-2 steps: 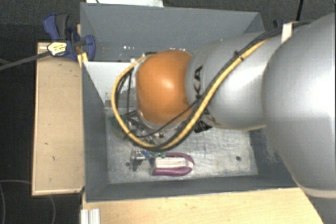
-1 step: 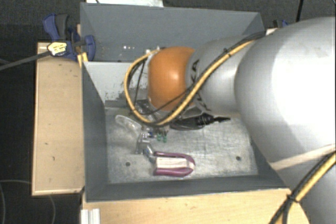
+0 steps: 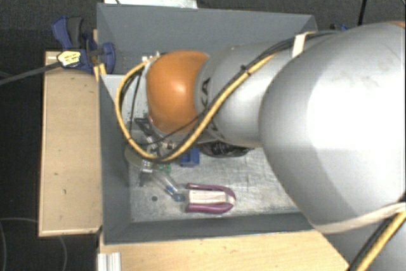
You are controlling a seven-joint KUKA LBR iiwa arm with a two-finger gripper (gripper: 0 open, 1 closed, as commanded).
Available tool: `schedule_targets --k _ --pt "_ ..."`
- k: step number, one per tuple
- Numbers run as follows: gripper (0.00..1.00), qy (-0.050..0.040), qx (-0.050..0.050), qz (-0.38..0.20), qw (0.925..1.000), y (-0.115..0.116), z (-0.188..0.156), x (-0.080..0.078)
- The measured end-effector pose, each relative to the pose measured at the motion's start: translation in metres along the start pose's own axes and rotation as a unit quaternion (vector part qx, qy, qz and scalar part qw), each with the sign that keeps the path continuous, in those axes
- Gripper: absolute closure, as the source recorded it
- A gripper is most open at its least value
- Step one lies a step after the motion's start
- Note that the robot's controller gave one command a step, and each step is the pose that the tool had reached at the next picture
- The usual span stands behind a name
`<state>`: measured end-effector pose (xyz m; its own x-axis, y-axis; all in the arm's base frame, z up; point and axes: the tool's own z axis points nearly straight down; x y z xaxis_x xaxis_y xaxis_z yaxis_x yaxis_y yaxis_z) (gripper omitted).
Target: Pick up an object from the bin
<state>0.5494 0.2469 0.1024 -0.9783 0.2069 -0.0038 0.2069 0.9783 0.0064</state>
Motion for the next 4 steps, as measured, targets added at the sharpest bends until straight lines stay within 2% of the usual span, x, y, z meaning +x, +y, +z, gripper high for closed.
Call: schedule_targets --k 1,2,3,4 --pt "0.00 -0.0006 0.001 0.088 0.9961 0.003 -0.011 -0.020" --pt "0.00 0.0011 0.003 0.179 0.9839 0.007 0.032 -0.010" --pt "0.00 0.0008 0.003 0.179 0.9838 0.007 0.032 -0.010" --pt "1.00 -0.0009 0.001 0.180 0.9837 0.008 0.029 -0.012"
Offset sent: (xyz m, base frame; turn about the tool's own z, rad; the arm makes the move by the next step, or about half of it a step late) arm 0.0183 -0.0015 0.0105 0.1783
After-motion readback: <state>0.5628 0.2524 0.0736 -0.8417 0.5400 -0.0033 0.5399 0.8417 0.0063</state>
